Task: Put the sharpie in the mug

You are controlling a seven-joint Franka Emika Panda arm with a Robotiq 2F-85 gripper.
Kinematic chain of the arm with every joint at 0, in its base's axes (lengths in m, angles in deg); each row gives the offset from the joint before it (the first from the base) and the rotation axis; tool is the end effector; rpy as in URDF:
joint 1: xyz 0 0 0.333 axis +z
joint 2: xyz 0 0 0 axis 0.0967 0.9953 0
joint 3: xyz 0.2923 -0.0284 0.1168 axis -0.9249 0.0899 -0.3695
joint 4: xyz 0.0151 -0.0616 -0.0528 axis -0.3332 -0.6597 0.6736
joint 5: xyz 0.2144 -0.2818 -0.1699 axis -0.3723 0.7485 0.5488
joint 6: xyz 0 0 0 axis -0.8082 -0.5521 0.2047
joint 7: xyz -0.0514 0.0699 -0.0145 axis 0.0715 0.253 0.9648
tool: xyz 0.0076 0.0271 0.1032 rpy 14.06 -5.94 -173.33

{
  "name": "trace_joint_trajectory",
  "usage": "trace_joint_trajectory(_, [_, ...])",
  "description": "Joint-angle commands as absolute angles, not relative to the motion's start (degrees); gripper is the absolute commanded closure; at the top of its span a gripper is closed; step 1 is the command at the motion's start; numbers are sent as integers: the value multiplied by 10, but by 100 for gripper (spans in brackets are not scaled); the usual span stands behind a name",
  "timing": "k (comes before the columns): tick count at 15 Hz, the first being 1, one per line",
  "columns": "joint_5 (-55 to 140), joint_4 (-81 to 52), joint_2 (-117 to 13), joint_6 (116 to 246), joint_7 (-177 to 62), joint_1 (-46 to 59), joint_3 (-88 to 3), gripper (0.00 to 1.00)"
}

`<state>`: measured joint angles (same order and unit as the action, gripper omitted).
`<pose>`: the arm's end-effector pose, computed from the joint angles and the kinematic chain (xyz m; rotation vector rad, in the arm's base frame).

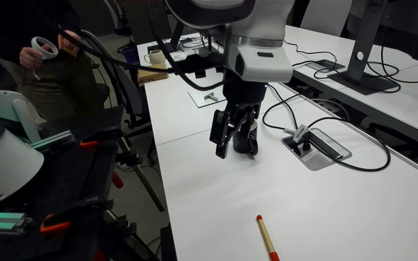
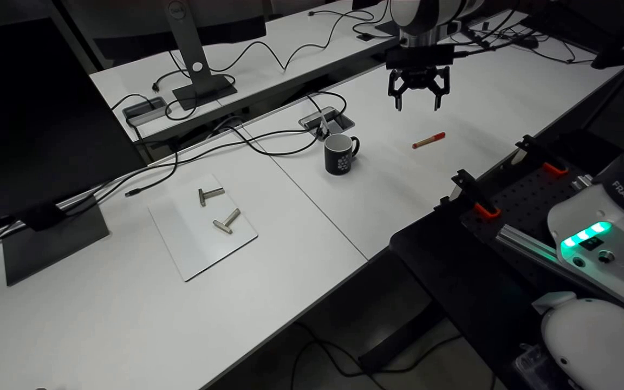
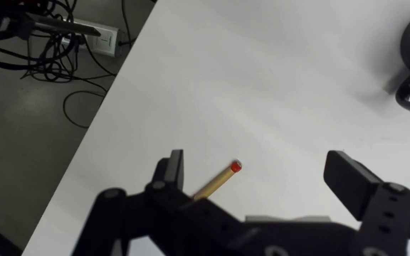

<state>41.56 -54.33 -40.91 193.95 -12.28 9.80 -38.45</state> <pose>0.4930 -0.0376 0.1236 2.6855 -1.2863 -0.2337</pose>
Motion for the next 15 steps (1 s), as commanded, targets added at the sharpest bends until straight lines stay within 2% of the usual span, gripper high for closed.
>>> trace_joint_trajectory(1, [425,-513,-354,1969,-37,145,-343,0])
trace_joint_trajectory(10, [411,-507,-329,1957,-15,145,-342,0])
trace_joint_trajectory(15, [371,-508,-316,2040,16,137,-349,0])
